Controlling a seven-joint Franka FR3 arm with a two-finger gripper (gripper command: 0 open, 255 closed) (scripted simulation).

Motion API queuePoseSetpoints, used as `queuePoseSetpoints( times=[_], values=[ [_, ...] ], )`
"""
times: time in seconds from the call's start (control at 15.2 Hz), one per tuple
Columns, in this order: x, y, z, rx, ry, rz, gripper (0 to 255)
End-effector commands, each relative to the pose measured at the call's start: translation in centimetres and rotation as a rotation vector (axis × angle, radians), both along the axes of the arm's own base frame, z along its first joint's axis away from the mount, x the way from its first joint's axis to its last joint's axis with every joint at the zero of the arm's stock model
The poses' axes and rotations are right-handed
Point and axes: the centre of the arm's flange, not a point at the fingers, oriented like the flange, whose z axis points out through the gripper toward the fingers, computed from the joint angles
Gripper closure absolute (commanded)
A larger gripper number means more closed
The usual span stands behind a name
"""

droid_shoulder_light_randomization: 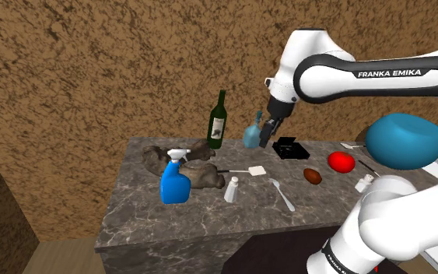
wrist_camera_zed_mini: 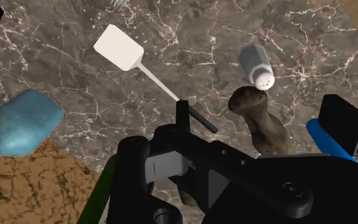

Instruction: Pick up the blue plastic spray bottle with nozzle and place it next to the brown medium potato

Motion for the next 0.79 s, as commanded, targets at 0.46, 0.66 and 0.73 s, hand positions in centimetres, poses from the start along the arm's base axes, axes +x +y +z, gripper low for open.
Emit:
queuePoseSetpoints(
  times=[0.46,0.66,0.73],
  values=[
    [5.3,3.9,-7.1,0.126,-0.115,0.307,0],
    [6.9,5.8,-9.2,0.168,-0.152,0.409,0],
    [7.4,6.5,-9.9,0.182,-0.164,0.443,0]
  ],
)
